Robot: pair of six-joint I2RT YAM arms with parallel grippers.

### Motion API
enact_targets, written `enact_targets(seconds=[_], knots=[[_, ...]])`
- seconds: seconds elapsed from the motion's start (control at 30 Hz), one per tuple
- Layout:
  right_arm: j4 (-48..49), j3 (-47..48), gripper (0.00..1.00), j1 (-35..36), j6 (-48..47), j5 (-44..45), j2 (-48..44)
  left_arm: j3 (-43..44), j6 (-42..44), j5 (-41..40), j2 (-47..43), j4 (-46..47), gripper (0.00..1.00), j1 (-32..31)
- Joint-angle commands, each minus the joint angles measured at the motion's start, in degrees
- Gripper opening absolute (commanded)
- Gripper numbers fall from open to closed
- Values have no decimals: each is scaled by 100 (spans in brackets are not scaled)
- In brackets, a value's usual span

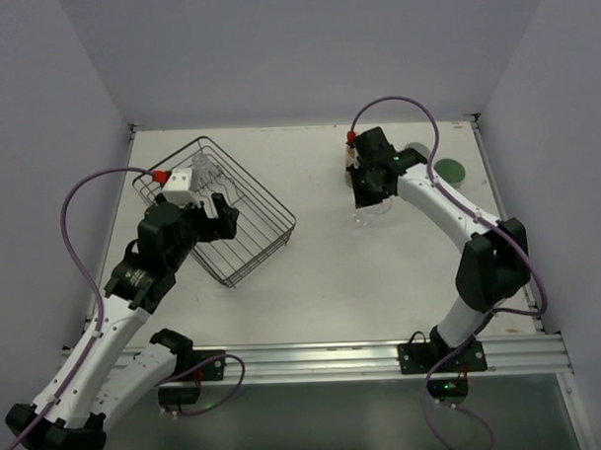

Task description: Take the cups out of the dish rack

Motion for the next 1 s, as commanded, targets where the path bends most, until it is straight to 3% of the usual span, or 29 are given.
enact_targets(seconds=[0.0, 0.13, 0.67, 0.97], knots=[[-327, 635, 0, 234, -233, 489, 246, -77, 232, -177, -22, 163, 100, 12], [-539, 1004, 0, 410, -198, 885, 756, -130, 285, -194, 4, 180, 100, 12], [-126, 1163, 0, 542, -215, 886, 1398, -77, 276, -563, 321, 58, 100, 21], [-21, 1163, 8, 603, -321, 806, 1495, 221, 250, -915, 795, -189, 100, 21]])
